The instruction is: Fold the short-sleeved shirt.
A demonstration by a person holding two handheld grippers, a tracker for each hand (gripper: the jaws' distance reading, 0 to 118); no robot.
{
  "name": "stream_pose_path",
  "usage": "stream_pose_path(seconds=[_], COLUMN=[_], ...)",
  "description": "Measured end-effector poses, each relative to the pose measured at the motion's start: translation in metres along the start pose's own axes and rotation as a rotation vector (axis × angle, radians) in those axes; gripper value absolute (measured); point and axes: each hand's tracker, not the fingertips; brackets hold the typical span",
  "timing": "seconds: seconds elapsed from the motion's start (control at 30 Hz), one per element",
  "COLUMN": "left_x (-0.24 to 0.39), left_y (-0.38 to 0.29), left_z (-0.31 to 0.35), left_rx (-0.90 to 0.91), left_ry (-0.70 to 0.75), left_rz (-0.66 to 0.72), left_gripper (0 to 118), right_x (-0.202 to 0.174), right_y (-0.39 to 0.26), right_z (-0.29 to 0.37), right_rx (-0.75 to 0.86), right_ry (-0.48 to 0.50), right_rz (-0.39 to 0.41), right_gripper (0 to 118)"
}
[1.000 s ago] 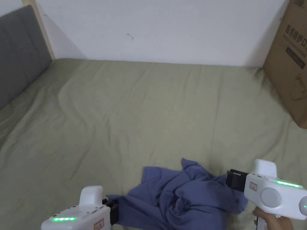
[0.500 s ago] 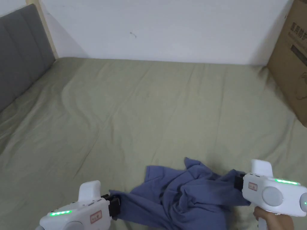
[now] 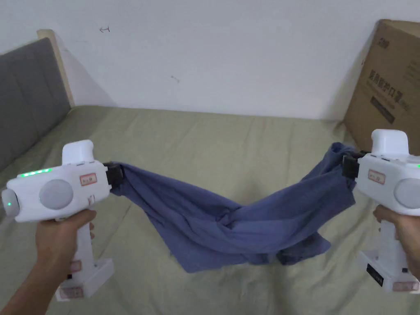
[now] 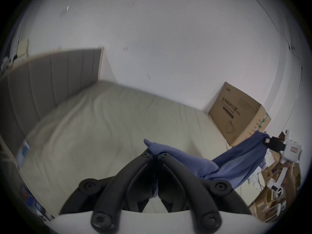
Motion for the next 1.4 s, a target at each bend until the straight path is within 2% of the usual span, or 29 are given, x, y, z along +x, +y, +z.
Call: stream_pose_path(seconds=[0.1,0.33,0.57,0.7,0.8,1.0,1.23,1.4], left_x=[0.004,0.028,0.018,-0.001,-0.021,-0.064,-0.106,-0.111], left_y=[0.052,0.149,0.181,0.154,0.118,0.023,-0.088,-0.15], left_z=[-0.008,-0.022,-0.051,-0.065,-0.077,-0.073,-0.026,0.014], left_rx=[0.054,0.159,0.198,0.173,0.098,-0.057,-0.222,-0.296], left_ry=[0.043,0.103,0.19,0.199,0.212,0.249,0.291,0.315], left_rz=[-0.055,-0.085,-0.07,-0.041,-0.011,0.023,0.072,0.059], left_gripper=[3,3,3,3,3,3,3,3], right_x=[0.005,0.012,0.014,0.009,0.0,-0.015,-0.02,-0.021], right_y=[0.036,0.103,0.104,0.07,0.035,-0.05,-0.147,-0.2], right_z=[-0.005,-0.029,-0.059,-0.073,-0.084,-0.09,-0.043,0.003], right_rx=[0.056,0.134,0.136,0.102,0.046,-0.128,-0.253,-0.334], right_ry=[-0.017,-0.065,-0.082,-0.057,-0.045,-0.025,-0.018,-0.023], right_rz=[-0.005,-0.006,-0.024,-0.037,-0.011,-0.018,-0.08,-0.133], right_gripper=[4,4,4,4,4,4,4,4])
